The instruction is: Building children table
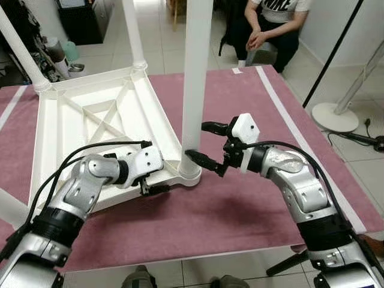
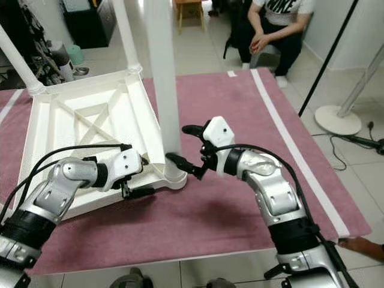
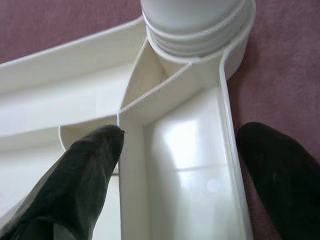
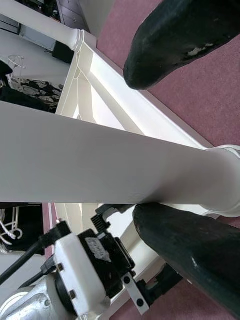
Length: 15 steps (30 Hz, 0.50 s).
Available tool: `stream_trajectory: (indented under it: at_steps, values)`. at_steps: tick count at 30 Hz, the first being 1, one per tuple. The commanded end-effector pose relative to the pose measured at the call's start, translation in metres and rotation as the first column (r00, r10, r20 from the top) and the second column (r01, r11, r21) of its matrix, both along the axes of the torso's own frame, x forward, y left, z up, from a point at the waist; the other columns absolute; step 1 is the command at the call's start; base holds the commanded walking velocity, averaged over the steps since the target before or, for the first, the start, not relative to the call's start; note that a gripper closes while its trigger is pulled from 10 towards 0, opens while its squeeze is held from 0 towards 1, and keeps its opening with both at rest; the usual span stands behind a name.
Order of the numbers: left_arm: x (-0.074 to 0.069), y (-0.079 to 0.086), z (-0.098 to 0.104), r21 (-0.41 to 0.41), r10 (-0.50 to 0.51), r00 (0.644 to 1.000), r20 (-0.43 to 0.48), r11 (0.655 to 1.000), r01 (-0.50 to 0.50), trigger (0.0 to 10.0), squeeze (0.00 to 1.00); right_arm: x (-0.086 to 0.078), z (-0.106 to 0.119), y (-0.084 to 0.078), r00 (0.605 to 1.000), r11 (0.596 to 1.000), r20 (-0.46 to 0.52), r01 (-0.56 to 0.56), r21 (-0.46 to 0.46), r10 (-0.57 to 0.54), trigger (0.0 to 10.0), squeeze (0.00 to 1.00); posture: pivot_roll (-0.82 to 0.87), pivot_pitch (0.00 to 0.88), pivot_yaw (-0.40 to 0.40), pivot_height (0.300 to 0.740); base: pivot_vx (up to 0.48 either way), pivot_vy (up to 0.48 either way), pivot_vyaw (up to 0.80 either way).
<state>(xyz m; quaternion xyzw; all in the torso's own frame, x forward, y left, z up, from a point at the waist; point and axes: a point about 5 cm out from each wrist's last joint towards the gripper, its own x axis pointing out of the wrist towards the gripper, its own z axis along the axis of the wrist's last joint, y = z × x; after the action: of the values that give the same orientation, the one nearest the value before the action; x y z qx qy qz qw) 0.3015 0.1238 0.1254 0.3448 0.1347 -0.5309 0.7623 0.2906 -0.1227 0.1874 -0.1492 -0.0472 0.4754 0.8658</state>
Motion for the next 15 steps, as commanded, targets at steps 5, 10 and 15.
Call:
stream_trajectory:
  at_steps: [5, 10, 15]
  values:
    - [-0.007, 0.025, -0.011, 0.052, 0.051, 0.999, -0.004, 0.997, -0.051, 4.6, 0.00, -0.008, -0.009, -0.010, 0.997, 0.997, -0.030, 0.068, 0.034, -0.067, 10.0, 0.00, 0.02, 0.000, 0.090, 0.740, 0.000, 0.000, 0.00]
    - [-0.012, 0.026, -0.017, 0.058, 0.028, 0.999, -0.019, 0.998, -0.027, 2.5, 0.00, -0.006, -0.011, -0.012, 0.996, 0.996, -0.033, 0.086, 0.036, -0.085, 10.0, 0.00, 0.02, 0.000, 0.096, 0.740, 0.000, 0.000, 0.00]
    - [-0.014, 0.022, -0.020, 0.053, 0.003, 0.999, -0.032, 0.999, -0.001, 0.0, 0.00, -0.003, -0.009, -0.011, 0.997, 0.997, -0.024, 0.072, 0.033, -0.071, 10.0, 0.00, 0.02, 0.000, 0.089, 0.740, 0.000, 0.000, 0.00]
